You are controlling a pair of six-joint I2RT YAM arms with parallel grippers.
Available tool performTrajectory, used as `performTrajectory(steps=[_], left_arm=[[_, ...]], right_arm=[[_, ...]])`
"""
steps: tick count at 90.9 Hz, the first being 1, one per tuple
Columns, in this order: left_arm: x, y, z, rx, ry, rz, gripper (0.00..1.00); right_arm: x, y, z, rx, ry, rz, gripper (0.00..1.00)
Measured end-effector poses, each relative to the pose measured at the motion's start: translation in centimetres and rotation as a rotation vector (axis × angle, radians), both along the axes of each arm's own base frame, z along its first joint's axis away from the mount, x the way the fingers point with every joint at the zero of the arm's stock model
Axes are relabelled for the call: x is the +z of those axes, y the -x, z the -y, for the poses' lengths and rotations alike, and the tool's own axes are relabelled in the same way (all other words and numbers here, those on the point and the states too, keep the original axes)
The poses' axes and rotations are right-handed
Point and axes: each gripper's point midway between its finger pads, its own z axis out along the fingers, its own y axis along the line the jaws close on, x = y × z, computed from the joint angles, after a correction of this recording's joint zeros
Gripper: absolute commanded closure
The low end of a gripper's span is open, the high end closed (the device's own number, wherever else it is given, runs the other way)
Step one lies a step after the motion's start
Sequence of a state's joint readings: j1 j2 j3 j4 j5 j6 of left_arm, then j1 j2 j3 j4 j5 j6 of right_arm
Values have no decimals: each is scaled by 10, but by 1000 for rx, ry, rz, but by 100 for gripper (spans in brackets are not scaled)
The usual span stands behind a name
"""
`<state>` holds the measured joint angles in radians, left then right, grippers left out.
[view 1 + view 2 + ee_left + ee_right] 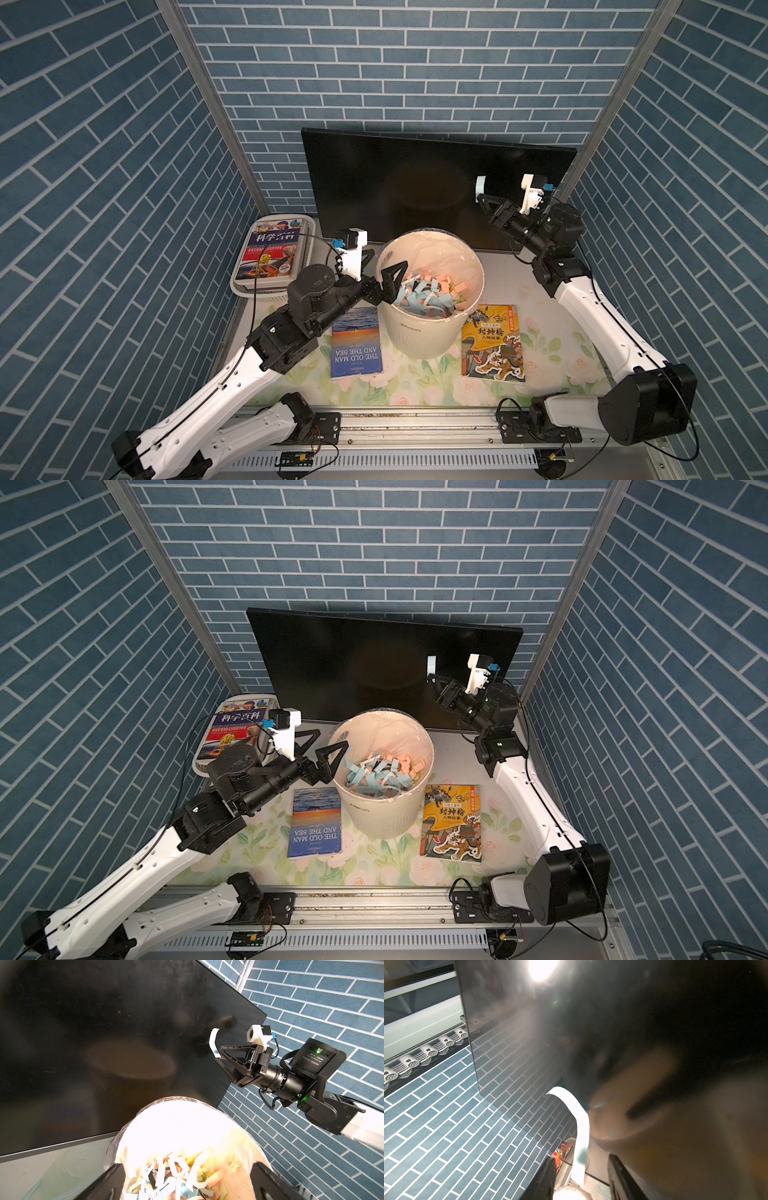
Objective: Remove the sticky note from the monitor
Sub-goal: Tear off the sticky note from the monitor.
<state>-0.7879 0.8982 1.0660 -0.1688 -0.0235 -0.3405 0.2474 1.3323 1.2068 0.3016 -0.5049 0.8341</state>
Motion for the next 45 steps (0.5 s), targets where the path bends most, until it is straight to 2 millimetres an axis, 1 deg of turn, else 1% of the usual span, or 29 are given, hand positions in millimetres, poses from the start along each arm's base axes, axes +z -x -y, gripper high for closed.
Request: performTrajectory(steps=[11,19,31,42,45], left_arm=[[1,1,-1,3,3,3,0],[2,1,-2,3,4,4,0],[2,1,-2,3,4,5,0],[3,2,-3,5,7,8,0],[4,2,-4,6,8,9,0]], right_arm=[[3,-1,-1,5,-6,4,71],[6,0,-1,10,-11,12,80],[8,1,-2,16,-14,19,89],[9,1,-2,18,-16,20,99],[9,1,-2,19,-17,20,100]])
